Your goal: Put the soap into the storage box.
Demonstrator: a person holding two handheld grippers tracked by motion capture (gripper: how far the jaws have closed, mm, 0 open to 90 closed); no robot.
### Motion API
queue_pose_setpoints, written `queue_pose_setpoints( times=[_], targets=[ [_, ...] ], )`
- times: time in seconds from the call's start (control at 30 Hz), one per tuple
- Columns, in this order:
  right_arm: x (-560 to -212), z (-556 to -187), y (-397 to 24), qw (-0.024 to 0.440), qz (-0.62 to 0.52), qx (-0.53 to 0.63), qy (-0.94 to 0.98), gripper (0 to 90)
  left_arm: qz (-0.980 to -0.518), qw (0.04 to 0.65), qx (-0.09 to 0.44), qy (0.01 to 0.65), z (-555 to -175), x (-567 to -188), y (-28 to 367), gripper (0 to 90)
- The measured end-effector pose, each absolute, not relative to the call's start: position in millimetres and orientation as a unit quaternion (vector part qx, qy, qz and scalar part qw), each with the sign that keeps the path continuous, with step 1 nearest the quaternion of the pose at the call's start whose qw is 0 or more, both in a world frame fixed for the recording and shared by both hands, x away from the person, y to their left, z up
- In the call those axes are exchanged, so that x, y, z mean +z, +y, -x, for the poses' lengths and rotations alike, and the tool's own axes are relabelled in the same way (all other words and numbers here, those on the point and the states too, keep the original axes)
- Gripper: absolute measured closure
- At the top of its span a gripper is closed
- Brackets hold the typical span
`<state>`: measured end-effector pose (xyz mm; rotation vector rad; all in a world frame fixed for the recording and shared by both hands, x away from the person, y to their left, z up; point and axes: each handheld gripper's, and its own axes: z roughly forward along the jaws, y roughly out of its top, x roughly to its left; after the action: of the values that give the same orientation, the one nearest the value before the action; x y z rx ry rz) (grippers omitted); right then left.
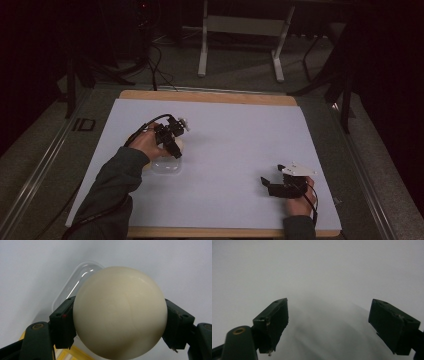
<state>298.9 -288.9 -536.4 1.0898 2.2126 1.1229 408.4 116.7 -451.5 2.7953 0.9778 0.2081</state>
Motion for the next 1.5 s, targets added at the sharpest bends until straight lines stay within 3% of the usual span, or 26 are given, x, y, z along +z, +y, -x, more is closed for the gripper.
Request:
queue_pose_setpoints(
  times=[0.73,1.5],
  targets=[
    [-536.5,-299.0,-288.8,0.213,-0.393,0.404,0.798,16.1,-0.908,0.104,0.086,0.396,-415.7,-437.9,142.3,25.7],
    [-536.4,-298.4,-288.4,0.217,-0.392,0.403,0.798,16.1,-0.910,0.092,0.088,0.394,-410.9,-442.4,168.8,25.7]
  ],
)
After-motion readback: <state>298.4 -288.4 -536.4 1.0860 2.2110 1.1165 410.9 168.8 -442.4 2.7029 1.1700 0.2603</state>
